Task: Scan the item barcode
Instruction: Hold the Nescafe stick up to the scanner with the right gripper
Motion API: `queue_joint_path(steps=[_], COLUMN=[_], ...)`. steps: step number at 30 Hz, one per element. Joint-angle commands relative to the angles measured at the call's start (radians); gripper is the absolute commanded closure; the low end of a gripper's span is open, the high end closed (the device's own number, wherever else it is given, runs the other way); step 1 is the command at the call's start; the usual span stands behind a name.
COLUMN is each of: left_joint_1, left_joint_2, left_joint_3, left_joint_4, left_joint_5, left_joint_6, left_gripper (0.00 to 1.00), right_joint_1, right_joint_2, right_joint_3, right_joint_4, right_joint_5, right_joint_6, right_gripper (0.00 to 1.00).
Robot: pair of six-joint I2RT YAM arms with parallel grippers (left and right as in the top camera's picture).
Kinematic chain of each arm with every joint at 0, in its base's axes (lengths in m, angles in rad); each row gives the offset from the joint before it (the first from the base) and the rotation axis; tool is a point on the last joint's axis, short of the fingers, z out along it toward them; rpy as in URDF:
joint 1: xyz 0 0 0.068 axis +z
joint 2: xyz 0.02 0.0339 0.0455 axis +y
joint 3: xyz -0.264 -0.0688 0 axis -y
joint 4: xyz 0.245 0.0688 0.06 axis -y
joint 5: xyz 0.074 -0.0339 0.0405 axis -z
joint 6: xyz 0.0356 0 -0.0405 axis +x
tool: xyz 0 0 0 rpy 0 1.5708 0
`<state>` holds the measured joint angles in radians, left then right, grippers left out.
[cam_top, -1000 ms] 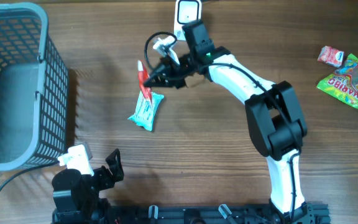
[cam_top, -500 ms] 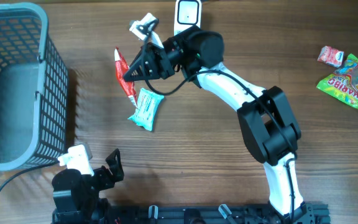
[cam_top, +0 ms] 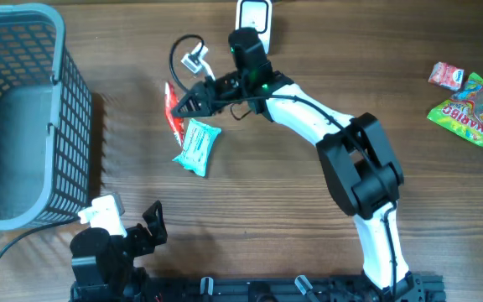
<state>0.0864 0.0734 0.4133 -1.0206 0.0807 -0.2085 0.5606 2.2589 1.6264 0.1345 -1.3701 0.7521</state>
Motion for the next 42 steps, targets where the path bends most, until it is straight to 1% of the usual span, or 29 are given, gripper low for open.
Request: queue_joint_path(steps=[1, 3, 5, 6, 8, 10, 11, 15, 17, 19, 21, 24, 26, 29, 33, 36, 38, 42], left_joint_1=[0.005, 0.005, 0.005, 0.005, 0.005, 0.005, 0.005, 0.005, 0.005, 0.005, 0.005, 0.005, 0.005, 0.005, 0.005, 0.005, 0.005, 0.005], left_joint_2=[-0.007, -0.007, -0.007, -0.007, -0.007, -0.007, -0.007, -0.007, -0.007, -0.007, -0.007, -0.007, -0.007, -0.007, -0.007, -0.007, -0.007, -0.007], left_joint_3=[-0.003, -0.003, -0.003, -0.003, -0.003, -0.003, -0.003, -0.003, -0.003, -0.003, -0.003, -0.003, -0.003, -0.003, -0.003, -0.003, -0.003, -0.003], left_joint_4=[0.002, 0.002, 0.002, 0.002, 0.002, 0.002, 0.002, 0.002, 0.002, 0.002, 0.002, 0.002, 0.002, 0.002, 0.002, 0.002, 0.002, 0.002], left_joint_5=[0.015, 0.015, 0.016, 0.015, 0.016, 0.015, 0.015, 0.015, 0.015, 0.015, 0.015, 0.015, 0.015, 0.015, 0.015, 0.015, 0.015, 0.015], left_joint_6=[-0.009, -0.009, -0.009, -0.009, -0.009, -0.009, -0.009, -0.009, -0.009, -0.009, -0.009, -0.009, -0.009, -0.009, -0.009, -0.009, -0.009, -0.009], left_gripper=[0.0, 0.0, 0.0, 0.0, 0.0, 0.0, 0.0, 0.0, 0.0, 0.0, 0.0, 0.0, 0.0, 0.0, 0.0, 0.0, 0.0, 0.0], right_joint_1=[-0.029, -0.05, -0.085, -0.095, -0.124, -0.144, -0.153, -0.167, -0.167, -0.167, -0.168, -0.177, -0.183, -0.185, -0.187, -0.189, -0.189, -0.189], right_joint_2=[0.008, 0.001, -0.026, -0.035, -0.081, -0.132, -0.164, -0.217, -0.217, -0.213, -0.201, -0.163, -0.124, -0.045, 0.134, 0.218, 0.249, 0.27], right_joint_3=[0.001, 0.002, 0.002, 0.002, 0.003, 0.006, 0.006, 0.053, 0.097, 0.138, 0.174, 0.208, 0.228, 0.297, 0.515, 0.621, 0.658, 0.66], right_joint_4=[-0.153, -0.228, -0.393, -0.445, -0.617, -0.703, -0.717, -0.736, -0.737, -0.721, -0.668, -0.531, -0.447, -0.376, -0.376, -0.38, -0.378, -0.351], right_joint_5=[0.283, 0.349, 0.509, 0.567, 0.794, 0.953, 1.016, 1.155, 1.209, 1.311, 1.402, 1.481, 1.506, 1.543, 1.563, 1.563, 1.563, 1.567], right_joint_6=[-0.249, -0.202, -0.191, -0.192, -0.192, -0.197, -0.203, -0.208, -0.256, -0.293, -0.342, -0.401, -0.415, -0.439, -0.462, -0.461, -0.46, -0.44], right_gripper=[0.95, 0.95, 0.95, 0.95, 0.96, 0.95, 0.95, 0.95, 0.95, 0.95, 0.95, 0.94, 0.94, 0.94, 0.94, 0.93, 0.93, 0.94])
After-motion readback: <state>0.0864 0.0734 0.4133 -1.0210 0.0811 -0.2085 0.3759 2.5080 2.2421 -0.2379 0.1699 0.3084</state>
